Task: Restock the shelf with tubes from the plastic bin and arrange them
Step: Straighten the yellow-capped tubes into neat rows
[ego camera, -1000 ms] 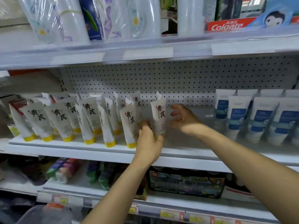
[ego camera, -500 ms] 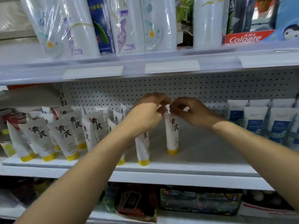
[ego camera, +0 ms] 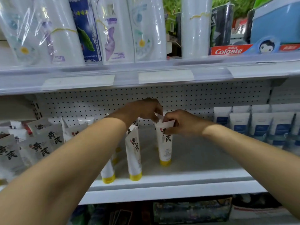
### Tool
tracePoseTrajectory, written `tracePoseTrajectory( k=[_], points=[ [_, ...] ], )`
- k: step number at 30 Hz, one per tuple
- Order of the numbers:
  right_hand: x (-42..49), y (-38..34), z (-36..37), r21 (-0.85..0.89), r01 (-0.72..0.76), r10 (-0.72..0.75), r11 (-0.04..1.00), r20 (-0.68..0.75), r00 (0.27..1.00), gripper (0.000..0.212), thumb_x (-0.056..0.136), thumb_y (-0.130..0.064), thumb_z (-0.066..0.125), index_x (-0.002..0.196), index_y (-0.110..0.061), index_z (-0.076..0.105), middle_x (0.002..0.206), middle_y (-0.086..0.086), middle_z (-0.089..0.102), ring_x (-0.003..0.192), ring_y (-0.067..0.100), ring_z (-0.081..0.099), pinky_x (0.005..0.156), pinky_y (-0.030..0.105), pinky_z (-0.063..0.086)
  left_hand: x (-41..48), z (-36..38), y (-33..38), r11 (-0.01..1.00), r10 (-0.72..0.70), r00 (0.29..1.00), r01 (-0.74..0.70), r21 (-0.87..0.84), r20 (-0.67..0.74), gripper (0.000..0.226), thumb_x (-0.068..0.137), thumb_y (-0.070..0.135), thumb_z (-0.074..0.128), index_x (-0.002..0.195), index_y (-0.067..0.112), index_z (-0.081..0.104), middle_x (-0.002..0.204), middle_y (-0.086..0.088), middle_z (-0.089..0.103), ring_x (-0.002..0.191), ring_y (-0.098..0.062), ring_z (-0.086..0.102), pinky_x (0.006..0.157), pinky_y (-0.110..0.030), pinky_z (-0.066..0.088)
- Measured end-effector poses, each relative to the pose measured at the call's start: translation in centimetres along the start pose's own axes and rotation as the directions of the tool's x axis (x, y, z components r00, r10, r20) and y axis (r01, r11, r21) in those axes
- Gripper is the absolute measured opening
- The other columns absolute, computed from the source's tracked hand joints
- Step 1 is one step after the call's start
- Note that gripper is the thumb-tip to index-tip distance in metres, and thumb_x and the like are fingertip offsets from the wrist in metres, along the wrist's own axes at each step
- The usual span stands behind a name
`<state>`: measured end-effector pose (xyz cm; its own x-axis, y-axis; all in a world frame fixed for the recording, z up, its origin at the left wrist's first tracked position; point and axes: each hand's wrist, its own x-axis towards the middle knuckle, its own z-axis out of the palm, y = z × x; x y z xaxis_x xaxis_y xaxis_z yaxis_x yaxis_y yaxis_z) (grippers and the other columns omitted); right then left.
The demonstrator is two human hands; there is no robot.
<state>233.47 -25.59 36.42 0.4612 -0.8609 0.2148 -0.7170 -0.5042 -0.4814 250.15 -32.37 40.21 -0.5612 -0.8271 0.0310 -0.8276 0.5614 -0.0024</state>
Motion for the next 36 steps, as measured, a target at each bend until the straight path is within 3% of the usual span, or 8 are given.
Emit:
tracePoseTrajectory(
  k=[4,10,14,21,25,32,36],
  points=[
    [-0.2,0.0,0.0,0.047,-0.033,0.034,0.998,-0.016,0.999,0.014,0.084,-0.019,0.073,0.083,-0.025,0.061,0.083,-0.012,0.064,0.074,0.006,0.065,0.062,0.018,0.049,-0.1,0.2,-0.3,0.991,0.008,1.000,-0.008,-0.135,-0.002,0.019,0.087,0.020,0.069,0.105,0.017,0.069,0.096,0.001,0.068,0.084,-0.022,0.069,0.072,-0.030,0.056],
    [-0.1,0.3,0.3,0.110,-0.066,0.072,0.992,-0.055,0.996,0.009,0.082,-0.018,0.075,0.084,-0.017,0.066,0.081,-0.003,0.071,0.064,0.007,0.066,0.055,0.021,0.049,-0.3,0.4,-0.9,0.969,-0.012,0.999,0.004,-0.248,-0.034,0.015,0.085,0.020,0.071,0.100,0.017,0.072,0.078,0.009,0.070,0.068,-0.012,0.072,0.069,-0.022,0.056],
    [-0.1,0.4,0.3,0.149,-0.075,0.084,0.986,-0.051,0.995,0.009,0.081,-0.014,0.075,0.079,-0.016,0.066,0.079,0.006,0.073,0.058,0.011,0.063,0.059,0.029,0.052,-0.3,0.4,-1.4,0.952,-0.004,0.999,-0.006,-0.306,-0.034,0.013,0.084,0.019,0.072,0.097,0.018,0.074,0.080,0.005,0.073,0.068,-0.012,0.072,0.068,-0.021,0.057],
    [-0.3,0.2,0.3,0.168,-0.066,0.075,0.984,-0.048,0.996,0.008,0.080,-0.012,0.076,0.083,-0.010,0.069,0.078,0.007,0.073,0.060,0.017,0.064,0.063,0.035,0.055,-0.6,0.5,-1.5,0.941,0.010,0.999,-0.025,-0.337,-0.045,0.011,0.083,0.017,0.073,0.094,0.017,0.075,0.073,0.010,0.072,0.067,-0.013,0.072,0.066,-0.022,0.058],
    [-0.3,0.1,0.3,0.160,-0.065,0.073,0.985,-0.045,0.996,0.009,0.080,-0.013,0.076,0.084,-0.010,0.069,0.079,0.010,0.073,0.063,0.021,0.065,0.065,0.039,0.056,-1.0,0.5,-1.3,0.934,0.036,0.998,-0.050,-0.353,-0.048,0.012,0.084,0.018,0.072,0.096,0.017,0.075,0.073,0.008,0.072,0.064,-0.009,0.071,0.059,-0.014,0.052],
    [-0.8,0.0,0.1,0.183,-0.100,0.110,0.978,-0.047,0.993,0.011,0.078,-0.013,0.077,0.086,-0.009,0.070,0.085,0.011,0.074,0.077,0.030,0.071,0.070,0.040,0.060,-1.4,0.2,-0.6,0.930,0.054,0.998,-0.059,-0.362,-0.023,0.017,0.085,0.018,0.071,0.101,0.014,0.074,0.081,0.006,0.073,0.070,-0.012,0.073,0.067,-0.020,0.058],
    [-1.1,-0.1,0.3,0.202,-0.112,0.127,0.973,-0.061,0.990,0.011,0.078,-0.013,0.078,0.085,-0.011,0.070,0.087,0.009,0.074,0.079,0.025,0.072,0.071,0.038,0.061,-1.5,0.3,-0.5,0.933,0.064,0.998,-0.066,-0.353,-0.018,0.019,0.086,0.016,0.070,0.105,0.013,0.073,0.082,0.006,0.072,0.071,-0.012,0.072,0.069,-0.022,0.059]
  ],
)
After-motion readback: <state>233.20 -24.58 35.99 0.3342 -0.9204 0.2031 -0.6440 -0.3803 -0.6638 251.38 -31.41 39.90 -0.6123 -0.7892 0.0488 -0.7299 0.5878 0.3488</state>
